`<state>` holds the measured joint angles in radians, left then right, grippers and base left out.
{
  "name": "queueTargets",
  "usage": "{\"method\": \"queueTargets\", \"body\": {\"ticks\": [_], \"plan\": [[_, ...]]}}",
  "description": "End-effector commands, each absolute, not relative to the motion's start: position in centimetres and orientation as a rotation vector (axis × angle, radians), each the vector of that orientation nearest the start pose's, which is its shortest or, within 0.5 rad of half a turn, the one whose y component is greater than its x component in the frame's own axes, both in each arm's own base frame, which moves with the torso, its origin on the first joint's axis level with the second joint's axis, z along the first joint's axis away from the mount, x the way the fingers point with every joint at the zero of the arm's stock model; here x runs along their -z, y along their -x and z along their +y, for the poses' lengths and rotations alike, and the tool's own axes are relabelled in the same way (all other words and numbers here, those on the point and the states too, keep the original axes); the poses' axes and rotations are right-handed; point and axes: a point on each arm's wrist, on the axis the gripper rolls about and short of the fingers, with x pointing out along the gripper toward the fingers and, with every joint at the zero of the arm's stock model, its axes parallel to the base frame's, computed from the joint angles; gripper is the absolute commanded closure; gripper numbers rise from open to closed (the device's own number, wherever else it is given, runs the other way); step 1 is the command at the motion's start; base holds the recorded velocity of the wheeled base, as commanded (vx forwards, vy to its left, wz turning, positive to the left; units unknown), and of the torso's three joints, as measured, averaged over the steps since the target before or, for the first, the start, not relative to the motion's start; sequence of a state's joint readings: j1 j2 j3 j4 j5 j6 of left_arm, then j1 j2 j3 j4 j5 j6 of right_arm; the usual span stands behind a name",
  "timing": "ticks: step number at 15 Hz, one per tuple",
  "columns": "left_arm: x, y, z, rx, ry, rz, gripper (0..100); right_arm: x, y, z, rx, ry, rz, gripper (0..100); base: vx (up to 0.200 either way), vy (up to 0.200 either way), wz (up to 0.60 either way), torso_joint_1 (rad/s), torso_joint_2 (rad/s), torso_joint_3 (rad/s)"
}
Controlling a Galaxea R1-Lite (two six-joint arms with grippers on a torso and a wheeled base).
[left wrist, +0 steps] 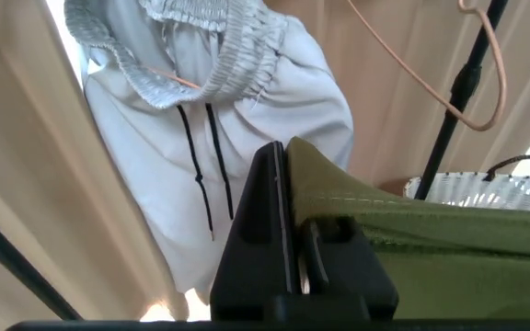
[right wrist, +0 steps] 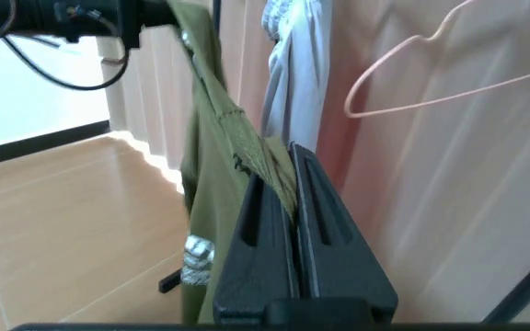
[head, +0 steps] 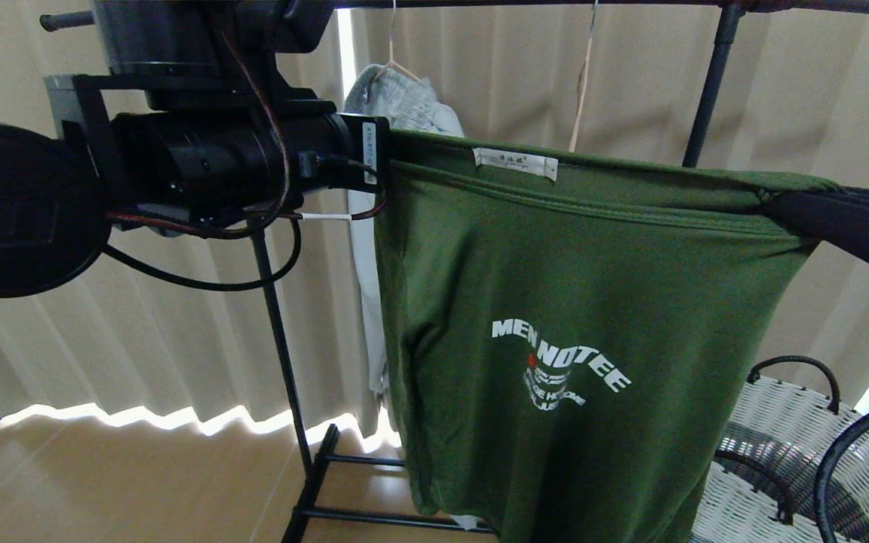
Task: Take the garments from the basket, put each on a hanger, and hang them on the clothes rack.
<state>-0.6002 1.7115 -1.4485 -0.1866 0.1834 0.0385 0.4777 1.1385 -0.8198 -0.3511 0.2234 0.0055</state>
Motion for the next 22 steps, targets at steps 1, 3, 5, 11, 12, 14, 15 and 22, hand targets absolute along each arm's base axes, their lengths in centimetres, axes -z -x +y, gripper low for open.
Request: {"method": "queueTargets", "body": {"ticks": [1,3,5,11,12,14,15,22], "plan": [[-31.9,-27.3,-17.9,0.41,-0.078,0.075,100,-29.2,-14.6,8.1,-0.698,-0.008,-0.028,100,0.0,0.0,0.0,0.0,0.0,0.0],[-32.3,-26.4,-17.2,0.407,-0.089,0.103,100,-29.1,-14.9,8.0,-0.684,-0.006,-0.022,100,0.0,0.0,0.0,0.0,0.0,0.0],[-32.9,-24.5,-16.0,0.411,-0.119,0.171,100,-28.7,-16.4,7.5,-0.617,0.016,-0.008,100,0.0,0.0,0.0,0.0,0.0,0.0],[-34.0,-20.3,-14.5,0.508,-0.141,0.251,100,-28.4,-20.6,7.7,-0.544,0.079,-0.058,100,0.0,0.0,0.0,0.0,0.0,0.0],[-34.1,-20.2,-14.7,0.519,-0.14,0.245,100,-28.2,-21.1,7.8,-0.535,0.078,-0.058,100,0.0,0.0,0.0,0.0,0.0,0.0],[-34.3,-19.5,-15.0,0.543,-0.125,0.236,100,-28.3,-21.4,7.9,-0.531,0.074,-0.085,100,0.0,0.0,0.0,0.0,0.0,0.0],[-34.6,-19.4,-15.0,0.544,-0.105,0.227,100,-28.4,-21.7,8.0,-0.531,0.069,-0.091,100,0.0,0.0,0.0,0.0,0.0,0.0],[-35.2,-19.8,-15.6,0.553,-0.08,0.171,100,-29.3,-21.4,7.9,-0.498,0.066,-0.123,100,0.0,0.0,0.0,0.0,0.0,0.0]]}}
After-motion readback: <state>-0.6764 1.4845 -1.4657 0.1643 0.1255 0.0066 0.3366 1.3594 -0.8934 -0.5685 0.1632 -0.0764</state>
